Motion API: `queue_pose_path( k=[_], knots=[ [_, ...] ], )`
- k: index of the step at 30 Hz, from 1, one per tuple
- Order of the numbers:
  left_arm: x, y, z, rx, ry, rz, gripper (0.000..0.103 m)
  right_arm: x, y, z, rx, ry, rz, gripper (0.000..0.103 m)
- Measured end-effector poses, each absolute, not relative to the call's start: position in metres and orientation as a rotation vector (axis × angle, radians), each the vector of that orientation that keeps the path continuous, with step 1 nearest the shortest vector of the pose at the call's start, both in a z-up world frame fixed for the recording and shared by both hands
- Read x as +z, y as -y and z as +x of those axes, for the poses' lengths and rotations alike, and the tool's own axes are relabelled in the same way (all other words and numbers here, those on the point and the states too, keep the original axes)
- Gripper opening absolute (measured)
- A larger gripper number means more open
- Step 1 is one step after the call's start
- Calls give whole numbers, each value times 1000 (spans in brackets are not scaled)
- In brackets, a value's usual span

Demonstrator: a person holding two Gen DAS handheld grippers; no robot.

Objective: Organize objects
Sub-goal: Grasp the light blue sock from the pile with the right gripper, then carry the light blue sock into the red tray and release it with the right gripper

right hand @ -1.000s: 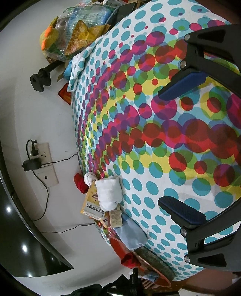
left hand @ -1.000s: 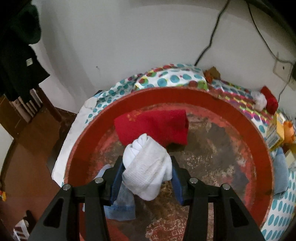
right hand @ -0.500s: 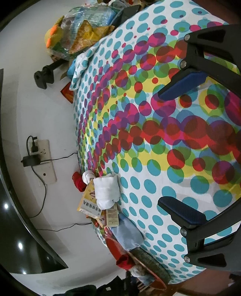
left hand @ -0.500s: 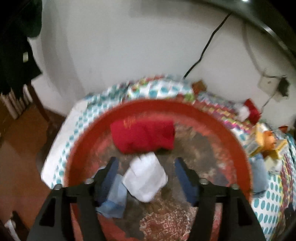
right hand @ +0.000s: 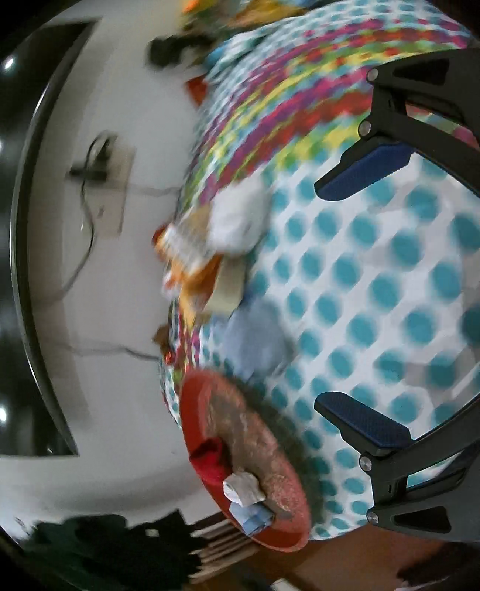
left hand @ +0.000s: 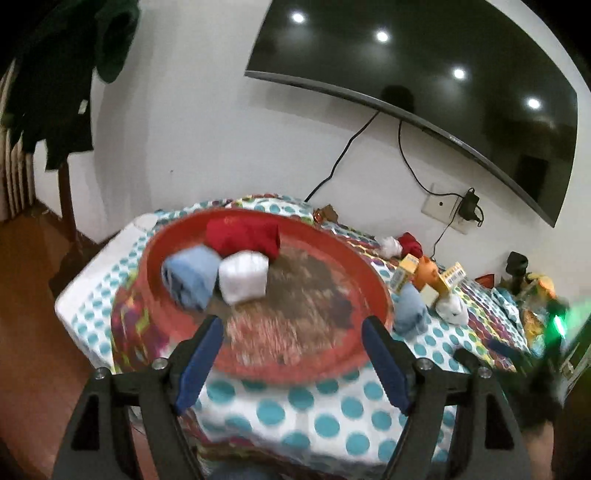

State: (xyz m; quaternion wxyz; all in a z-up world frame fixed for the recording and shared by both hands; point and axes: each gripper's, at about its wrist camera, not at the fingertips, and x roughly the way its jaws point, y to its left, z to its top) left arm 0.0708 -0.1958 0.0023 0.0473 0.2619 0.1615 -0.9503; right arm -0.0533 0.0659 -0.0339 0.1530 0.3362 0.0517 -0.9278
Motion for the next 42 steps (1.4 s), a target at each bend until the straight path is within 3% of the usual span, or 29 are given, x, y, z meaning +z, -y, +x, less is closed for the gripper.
queue_pose_path(
  k=[4,8,10,11,12,16,24,36,42],
  knots=[
    [-2,198,70,-2924,-568,843,80,-40,-32,-87,-2629,-188,1066,103],
    [-2,199,72,-2925,-495,796,80,-48,-20,-108,-2635,-131,1108,97],
    [-5,203,69,-2928,-556,838,80,-54,-20,-119,-2624,-81,1148,72],
    [-7,204,68,-2925,-579,858,80,-57,-20,-125,-2607,-58,1177,51],
    [-9,203,66,-2925,-589,872,80,-61,-22,-130,-2603,-49,1210,40],
    [-10,200,63,-2942,-574,892,80,-60,-26,-133,-2620,-34,1205,27],
    [-15,211,59,-2899,-630,912,80,-29,-40,-117,-2667,-82,1113,23],
    [-11,216,64,-2862,-626,881,80,107,-4,-107,-2679,-170,761,24],
    [-11,219,64,-2844,-613,877,80,115,56,-108,-2607,-291,701,24]
  ],
)
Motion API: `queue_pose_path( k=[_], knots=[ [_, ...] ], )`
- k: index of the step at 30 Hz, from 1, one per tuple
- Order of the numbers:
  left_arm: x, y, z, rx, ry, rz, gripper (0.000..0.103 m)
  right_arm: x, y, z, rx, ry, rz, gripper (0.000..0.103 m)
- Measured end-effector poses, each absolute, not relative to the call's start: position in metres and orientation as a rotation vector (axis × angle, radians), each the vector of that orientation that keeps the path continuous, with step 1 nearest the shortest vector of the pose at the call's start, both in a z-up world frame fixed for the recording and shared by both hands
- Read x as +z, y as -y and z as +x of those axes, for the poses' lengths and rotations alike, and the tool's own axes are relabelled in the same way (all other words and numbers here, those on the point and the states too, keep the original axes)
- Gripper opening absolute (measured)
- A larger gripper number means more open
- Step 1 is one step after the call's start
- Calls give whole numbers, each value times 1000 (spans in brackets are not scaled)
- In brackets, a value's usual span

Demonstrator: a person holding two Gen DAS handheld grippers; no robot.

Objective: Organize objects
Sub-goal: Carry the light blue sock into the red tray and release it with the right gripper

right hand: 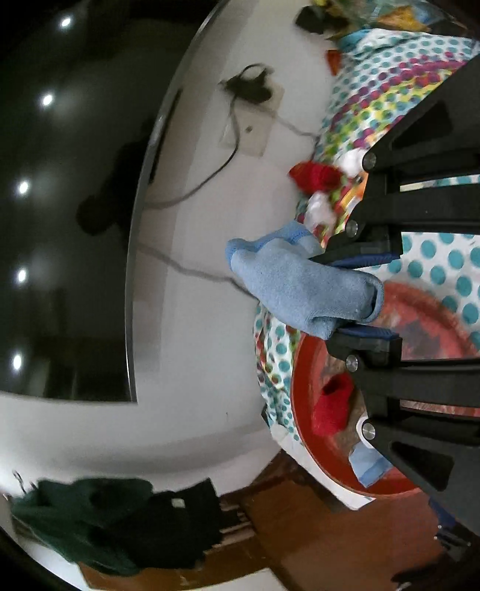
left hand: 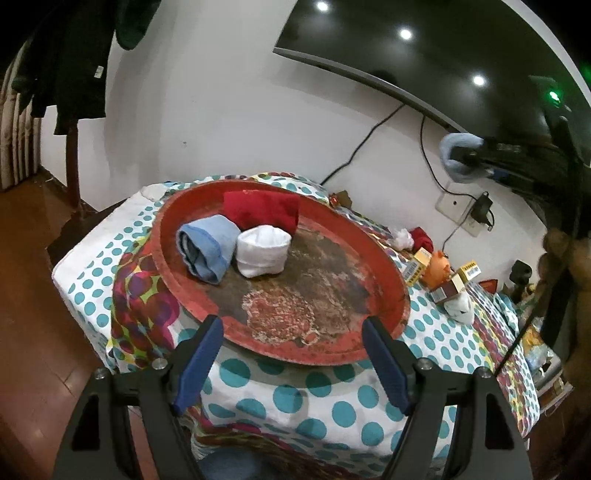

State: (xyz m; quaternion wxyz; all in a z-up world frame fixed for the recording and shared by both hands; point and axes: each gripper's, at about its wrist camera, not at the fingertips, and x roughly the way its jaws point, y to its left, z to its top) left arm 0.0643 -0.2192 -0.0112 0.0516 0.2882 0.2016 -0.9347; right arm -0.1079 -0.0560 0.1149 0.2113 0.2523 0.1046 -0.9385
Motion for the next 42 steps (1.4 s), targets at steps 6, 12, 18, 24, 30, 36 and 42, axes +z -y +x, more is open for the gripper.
queue_pose_path(
  k=[6,12,18,24,30,36,42],
  knots=[
    [-9,238,69,-2783,-657,803,80,83,107,-125,-2533,-373,756,24],
    [-13,256,63,-2732,-709,803,80,52,139,-142,-2487,-395,822,24],
    [-19,265,59,-2707,-762,827,80,27,155,-154,-2450,-400,882,24],
    [-23,270,58,-2686,-796,847,80,4,163,-163,-2422,-427,948,24],
    [-25,270,55,-2683,-803,865,80,-10,164,-172,-2406,-428,1013,24],
    [-26,270,54,-2683,-806,874,80,-20,165,-175,-2392,-441,1072,24],
    [-27,269,54,-2683,-804,880,80,-25,166,-176,-2381,-451,1116,24]
  ],
)
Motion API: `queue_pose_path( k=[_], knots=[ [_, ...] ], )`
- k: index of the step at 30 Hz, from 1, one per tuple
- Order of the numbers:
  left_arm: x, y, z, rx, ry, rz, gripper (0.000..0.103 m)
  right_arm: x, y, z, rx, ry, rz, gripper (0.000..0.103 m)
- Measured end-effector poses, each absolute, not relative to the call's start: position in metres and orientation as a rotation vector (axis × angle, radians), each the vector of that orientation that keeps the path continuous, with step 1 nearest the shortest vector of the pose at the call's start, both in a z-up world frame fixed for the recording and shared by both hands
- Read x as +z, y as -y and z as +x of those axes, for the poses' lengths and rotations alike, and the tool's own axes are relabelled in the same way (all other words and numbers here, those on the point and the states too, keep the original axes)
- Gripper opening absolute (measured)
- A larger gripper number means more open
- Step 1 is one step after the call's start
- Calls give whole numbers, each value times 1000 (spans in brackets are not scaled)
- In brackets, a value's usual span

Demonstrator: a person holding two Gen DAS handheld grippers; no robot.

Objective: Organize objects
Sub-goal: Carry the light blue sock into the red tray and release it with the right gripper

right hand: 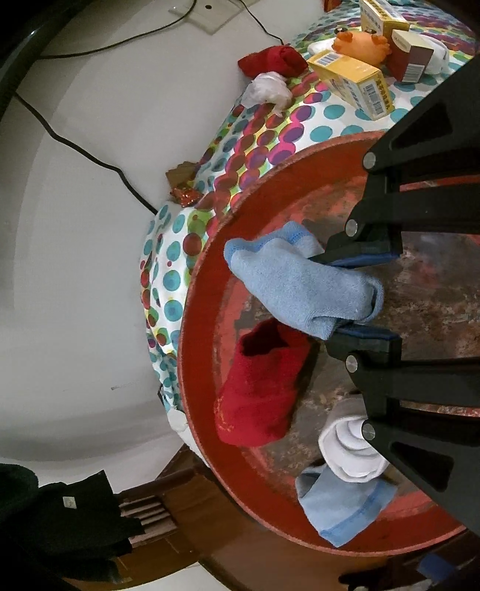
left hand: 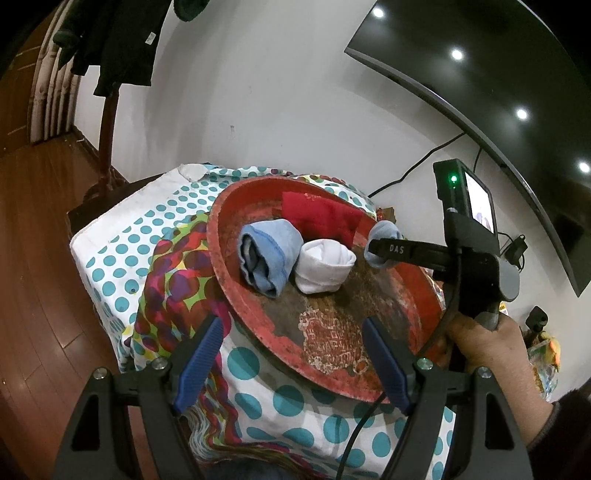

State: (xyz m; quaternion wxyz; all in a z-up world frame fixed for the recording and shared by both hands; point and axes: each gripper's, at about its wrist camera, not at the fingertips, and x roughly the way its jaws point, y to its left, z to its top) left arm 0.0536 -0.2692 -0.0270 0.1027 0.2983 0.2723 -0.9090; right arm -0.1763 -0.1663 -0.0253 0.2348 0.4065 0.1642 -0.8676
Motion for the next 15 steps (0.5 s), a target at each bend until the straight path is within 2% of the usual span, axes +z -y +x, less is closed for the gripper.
queue_pose_path(
  k=[10,13,14,15],
  knots=[
    [-28,268,52,-2686,-794,888,80,-35,163,-187,-2353,-420,1218,30],
    [-28,267,52,-2694,-782,888,80,-30,157,-186,-2367,-363,1194,49],
    [-27,267,52,-2696,-779,886,80,-25,152,-182,-2386,-340,1169,68],
    [-27,267,52,-2699,-775,881,80,-21,149,-180,-2401,-326,1148,79]
  ],
)
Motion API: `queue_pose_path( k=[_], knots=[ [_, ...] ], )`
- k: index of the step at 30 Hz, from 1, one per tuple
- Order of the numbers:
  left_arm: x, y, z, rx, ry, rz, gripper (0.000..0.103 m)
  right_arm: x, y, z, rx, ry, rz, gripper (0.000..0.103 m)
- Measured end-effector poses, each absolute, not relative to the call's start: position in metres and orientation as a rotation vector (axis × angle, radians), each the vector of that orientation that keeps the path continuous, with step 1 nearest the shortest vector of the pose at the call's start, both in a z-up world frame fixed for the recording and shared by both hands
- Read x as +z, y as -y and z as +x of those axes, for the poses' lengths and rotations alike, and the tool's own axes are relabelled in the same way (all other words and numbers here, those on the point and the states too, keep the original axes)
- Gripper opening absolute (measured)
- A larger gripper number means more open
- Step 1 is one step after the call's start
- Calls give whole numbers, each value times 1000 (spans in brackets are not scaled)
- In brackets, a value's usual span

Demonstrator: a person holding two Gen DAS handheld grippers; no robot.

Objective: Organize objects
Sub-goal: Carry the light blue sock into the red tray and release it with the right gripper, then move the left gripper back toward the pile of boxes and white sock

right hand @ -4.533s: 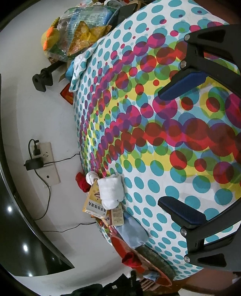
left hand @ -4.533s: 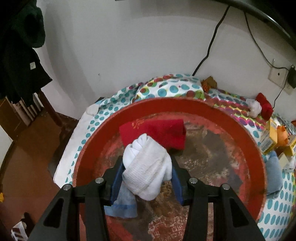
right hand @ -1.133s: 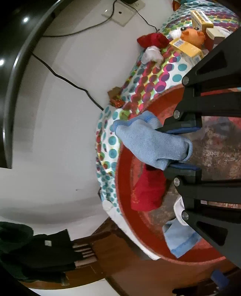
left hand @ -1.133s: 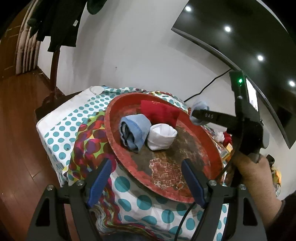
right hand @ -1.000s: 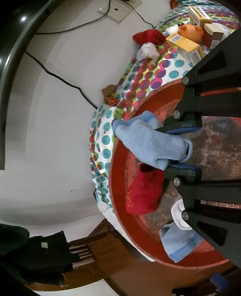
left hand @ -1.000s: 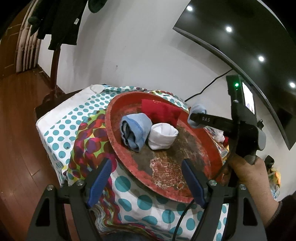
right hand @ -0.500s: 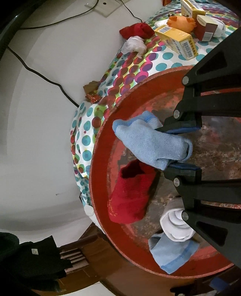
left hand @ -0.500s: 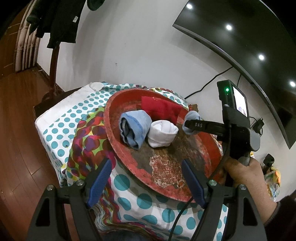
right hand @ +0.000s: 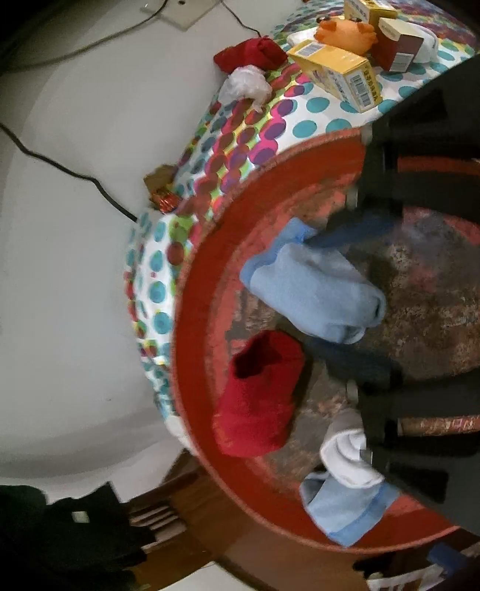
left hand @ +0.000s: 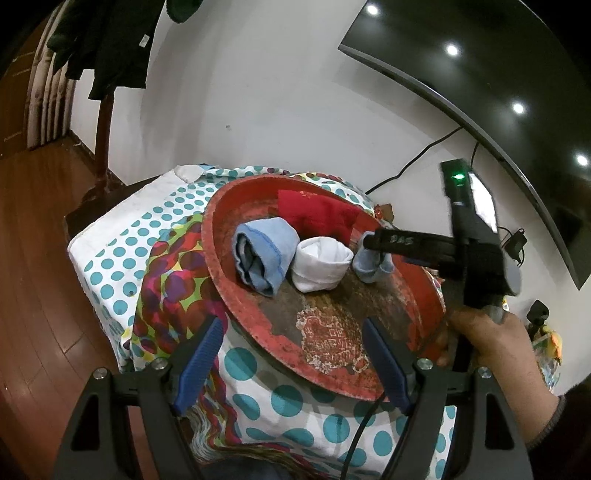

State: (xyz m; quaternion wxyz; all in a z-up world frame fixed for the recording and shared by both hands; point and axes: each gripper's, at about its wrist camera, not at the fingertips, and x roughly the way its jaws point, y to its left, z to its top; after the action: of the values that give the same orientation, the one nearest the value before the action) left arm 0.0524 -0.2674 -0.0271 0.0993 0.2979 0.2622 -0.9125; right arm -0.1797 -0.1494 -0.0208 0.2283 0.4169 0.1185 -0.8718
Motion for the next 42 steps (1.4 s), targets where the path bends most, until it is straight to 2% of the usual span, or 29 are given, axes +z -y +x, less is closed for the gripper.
queue_pose_path(
  k=[4,5,6,8,15,21,27,30,36,39,42],
  knots=[
    [-26,268,52,-2704,-766,865,80,8,120,-158,-2477,-265,997,81],
    [-26,267,52,-2709,-762,864,80,15,108,-152,-2507,-258,957,86],
    [-26,265,52,-2717,-751,864,80,21,91,-146,-2548,-254,918,96],
    [-25,260,50,-2740,-724,862,80,28,51,-137,-2619,-196,871,99],
    [-21,213,43,-2926,-506,934,80,11,-103,-127,-2866,13,918,101],
    [-18,160,40,-3066,-330,949,80,-11,-185,-115,-2952,113,963,101],
    [-11,93,18,-3183,-156,974,80,-30,-227,-115,-2966,250,1024,102],
    [-2,58,-12,-3219,-113,1026,80,-36,-245,-112,-2949,393,1017,102],
    [0,12,-77,-3206,-65,1156,80,-44,-256,-116,-2903,511,1053,103],
    [-3,-8,-104,-3185,43,1185,79,-46,-258,-117,-2886,536,1068,103],
    [-9,-29,-122,-3169,249,1191,75,-47,-260,-119,-2860,556,1070,103]
  ],
)
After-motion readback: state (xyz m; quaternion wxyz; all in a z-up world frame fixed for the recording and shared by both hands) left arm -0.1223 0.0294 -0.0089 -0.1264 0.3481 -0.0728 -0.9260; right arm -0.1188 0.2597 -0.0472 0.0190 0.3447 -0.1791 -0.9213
